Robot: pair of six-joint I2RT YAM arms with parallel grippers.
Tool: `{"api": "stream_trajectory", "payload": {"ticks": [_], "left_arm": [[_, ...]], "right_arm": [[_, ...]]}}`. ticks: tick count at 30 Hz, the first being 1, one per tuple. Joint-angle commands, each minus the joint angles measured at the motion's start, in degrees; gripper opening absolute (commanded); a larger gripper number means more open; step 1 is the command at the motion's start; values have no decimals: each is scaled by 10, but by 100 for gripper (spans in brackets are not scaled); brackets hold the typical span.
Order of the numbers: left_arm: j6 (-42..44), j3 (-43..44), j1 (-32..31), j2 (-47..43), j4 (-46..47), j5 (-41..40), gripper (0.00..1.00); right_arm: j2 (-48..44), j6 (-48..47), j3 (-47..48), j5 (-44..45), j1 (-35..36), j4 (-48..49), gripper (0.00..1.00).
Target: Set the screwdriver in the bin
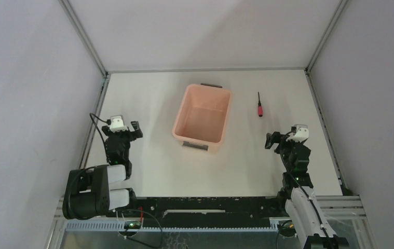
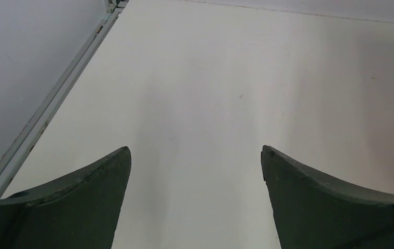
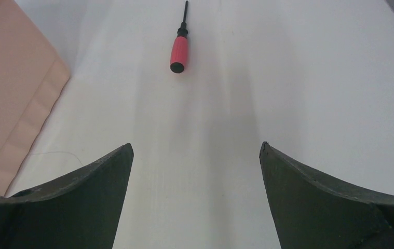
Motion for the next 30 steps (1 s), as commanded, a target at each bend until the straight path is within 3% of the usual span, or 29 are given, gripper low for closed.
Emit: {"api": "stream_trajectory", "payload": {"ticks": [1,7,12,15,25,30], "left_arm": [[11,24,-1,-4,12,0,100],[11,24,-2,-4,12,0,100],[11,24,-2,-4,12,0,100],[11,24,-2,-4,12,0,100],[11,24,-2,-4,12,0,100],[11,24,-1,-4,12,0,100]], "right_arm": [[-3,18,24,8,1,19,100],[62,18,218,11,11,-146,100],[239,13,459,7,29,-403,100],[361,29,588,29,35,-500,100],[683,18,800,57,35,-552,98],[782,22,861,53,59,-562,98]]}}
